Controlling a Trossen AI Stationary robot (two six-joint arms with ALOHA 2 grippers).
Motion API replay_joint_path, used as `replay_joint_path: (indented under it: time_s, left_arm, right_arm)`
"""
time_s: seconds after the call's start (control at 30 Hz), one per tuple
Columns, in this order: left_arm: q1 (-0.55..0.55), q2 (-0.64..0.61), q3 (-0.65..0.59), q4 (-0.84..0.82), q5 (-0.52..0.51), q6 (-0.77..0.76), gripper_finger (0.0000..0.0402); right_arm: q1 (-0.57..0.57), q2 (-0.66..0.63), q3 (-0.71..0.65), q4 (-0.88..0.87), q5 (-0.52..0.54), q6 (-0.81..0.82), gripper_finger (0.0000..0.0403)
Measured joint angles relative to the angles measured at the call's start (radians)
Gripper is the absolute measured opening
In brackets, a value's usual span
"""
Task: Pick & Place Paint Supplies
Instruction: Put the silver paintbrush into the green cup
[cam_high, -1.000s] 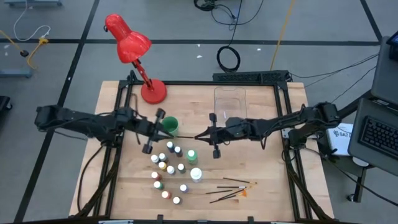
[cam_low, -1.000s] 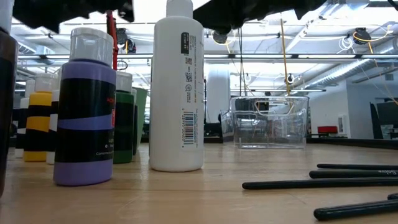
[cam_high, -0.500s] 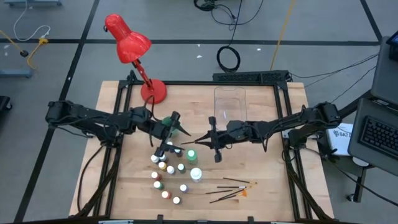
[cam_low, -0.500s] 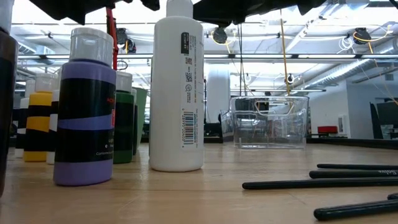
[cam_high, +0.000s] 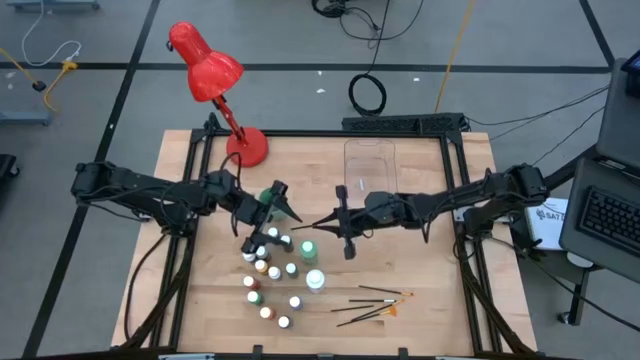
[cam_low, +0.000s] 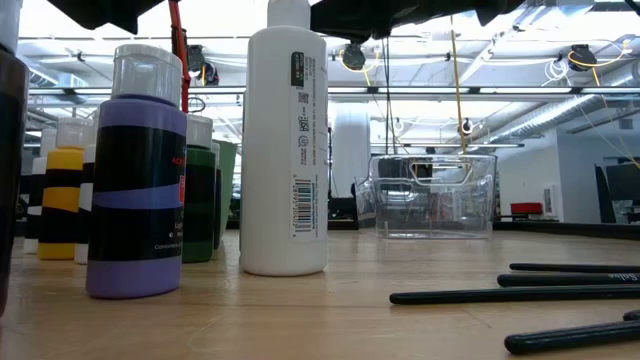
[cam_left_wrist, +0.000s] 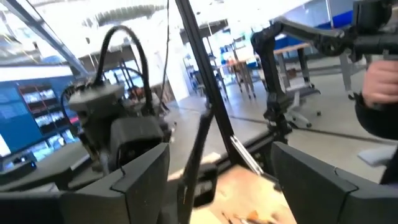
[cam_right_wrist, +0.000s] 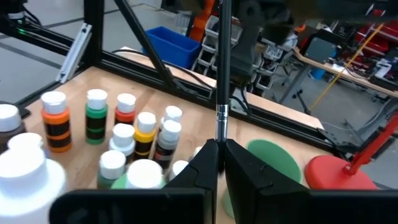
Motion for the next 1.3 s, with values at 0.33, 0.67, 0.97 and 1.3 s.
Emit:
replay_joint_path:
  time_s: [0.33, 0.67, 0.97, 1.3]
  left_arm:
    - [0.003, 0.002, -0.001, 0.052, -0.057, -0.059, 0.0235]
    - [0.014, 0.001, -0.001, 0.047, -0.158, -0.103, 0.0148]
    - [0.015, 0.001, -0.001, 0.040, -0.136, -0.098, 0.0037]
    - [0.024, -0.037, -0.002, 0.021, -0.153, -0.107, 0.0005]
  right_arm:
    - [-0.011, 0.000, 0.000, -0.012, 0.003, 0.003, 0.0012]
    - [-0.012, 0.000, 0.000, -0.016, 0.006, 0.004, 0.0012]
    - [-0.013, 0.000, 0.000, -0.017, 0.008, 0.005, 0.0012]
    - [-0.011, -0.001, 0.003, -0.043, 0.003, 0.031, 0.0022]
